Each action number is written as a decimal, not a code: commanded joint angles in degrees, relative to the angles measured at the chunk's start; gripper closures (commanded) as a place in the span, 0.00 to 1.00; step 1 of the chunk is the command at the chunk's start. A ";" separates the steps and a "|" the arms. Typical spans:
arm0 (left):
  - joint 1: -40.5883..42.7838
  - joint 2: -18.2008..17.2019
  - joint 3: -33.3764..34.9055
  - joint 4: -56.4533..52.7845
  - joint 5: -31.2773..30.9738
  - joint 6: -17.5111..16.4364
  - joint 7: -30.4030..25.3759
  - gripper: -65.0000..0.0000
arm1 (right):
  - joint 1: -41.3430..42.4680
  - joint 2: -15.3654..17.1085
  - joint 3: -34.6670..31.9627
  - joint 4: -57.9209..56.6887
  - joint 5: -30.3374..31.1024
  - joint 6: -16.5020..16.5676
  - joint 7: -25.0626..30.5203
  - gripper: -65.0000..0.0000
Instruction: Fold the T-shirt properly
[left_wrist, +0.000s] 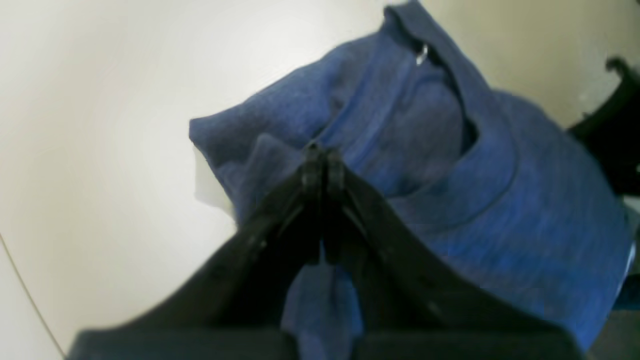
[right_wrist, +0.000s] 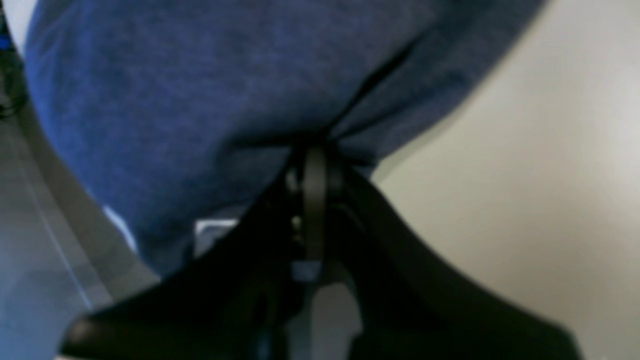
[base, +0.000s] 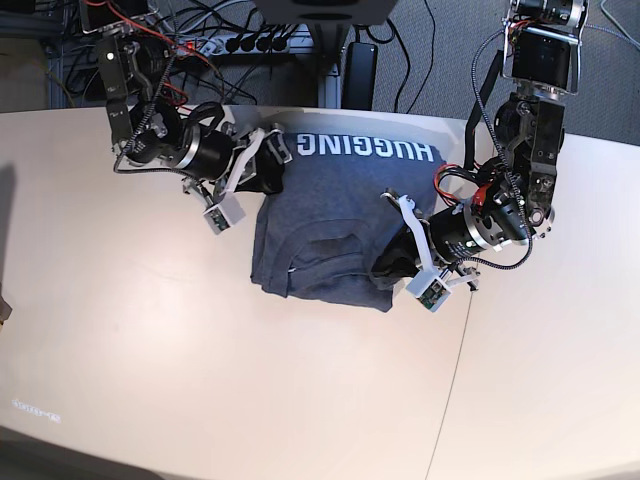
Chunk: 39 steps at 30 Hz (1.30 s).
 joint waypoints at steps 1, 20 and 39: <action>-1.16 -0.35 -0.20 0.87 -0.98 -0.89 -0.68 1.00 | 0.63 0.39 1.14 1.11 -0.09 3.69 1.07 1.00; 11.96 -9.77 -28.02 3.23 -36.11 -0.89 19.63 1.00 | -8.31 2.51 25.33 2.89 5.42 3.72 -1.68 1.00; 44.74 -6.82 -33.20 1.38 -13.16 -0.89 4.00 1.00 | -38.45 -0.17 33.38 2.19 5.01 3.65 0.46 1.00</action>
